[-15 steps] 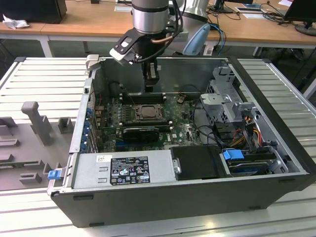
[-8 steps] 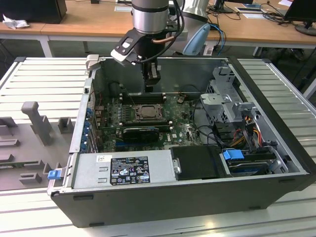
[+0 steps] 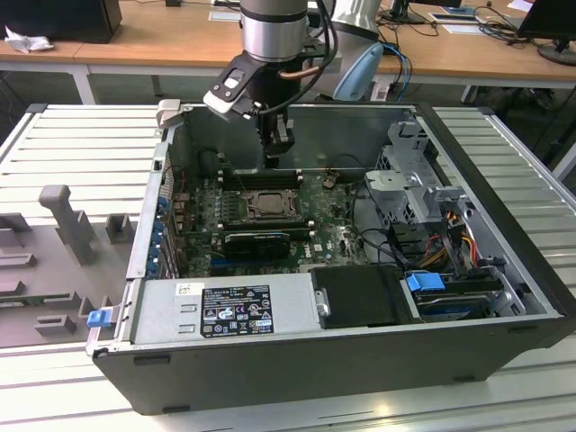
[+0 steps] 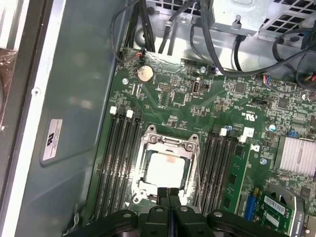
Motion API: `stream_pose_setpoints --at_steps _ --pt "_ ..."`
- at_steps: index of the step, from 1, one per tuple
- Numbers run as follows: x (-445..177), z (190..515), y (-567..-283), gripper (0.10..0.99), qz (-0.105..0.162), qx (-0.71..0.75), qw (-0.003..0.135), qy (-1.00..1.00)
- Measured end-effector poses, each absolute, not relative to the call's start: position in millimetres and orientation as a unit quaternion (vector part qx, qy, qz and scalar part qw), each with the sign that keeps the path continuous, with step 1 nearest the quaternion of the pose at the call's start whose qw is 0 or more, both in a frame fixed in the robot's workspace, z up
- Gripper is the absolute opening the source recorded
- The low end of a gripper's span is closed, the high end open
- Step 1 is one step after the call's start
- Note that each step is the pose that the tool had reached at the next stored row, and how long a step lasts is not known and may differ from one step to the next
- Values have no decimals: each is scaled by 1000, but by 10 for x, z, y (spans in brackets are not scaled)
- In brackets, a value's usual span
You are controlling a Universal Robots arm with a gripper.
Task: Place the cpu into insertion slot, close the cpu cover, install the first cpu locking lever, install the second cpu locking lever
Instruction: 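Install the first cpu locking lever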
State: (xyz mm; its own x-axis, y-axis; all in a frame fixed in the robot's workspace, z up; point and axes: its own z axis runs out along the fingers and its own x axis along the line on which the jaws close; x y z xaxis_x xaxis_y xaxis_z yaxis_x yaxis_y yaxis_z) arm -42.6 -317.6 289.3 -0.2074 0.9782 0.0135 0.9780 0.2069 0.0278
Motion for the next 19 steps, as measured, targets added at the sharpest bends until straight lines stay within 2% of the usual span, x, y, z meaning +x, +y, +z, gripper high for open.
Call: stream_pose_setpoints --at_steps 19 --pt "-426 2893 -3176 106 15 579 3 815"
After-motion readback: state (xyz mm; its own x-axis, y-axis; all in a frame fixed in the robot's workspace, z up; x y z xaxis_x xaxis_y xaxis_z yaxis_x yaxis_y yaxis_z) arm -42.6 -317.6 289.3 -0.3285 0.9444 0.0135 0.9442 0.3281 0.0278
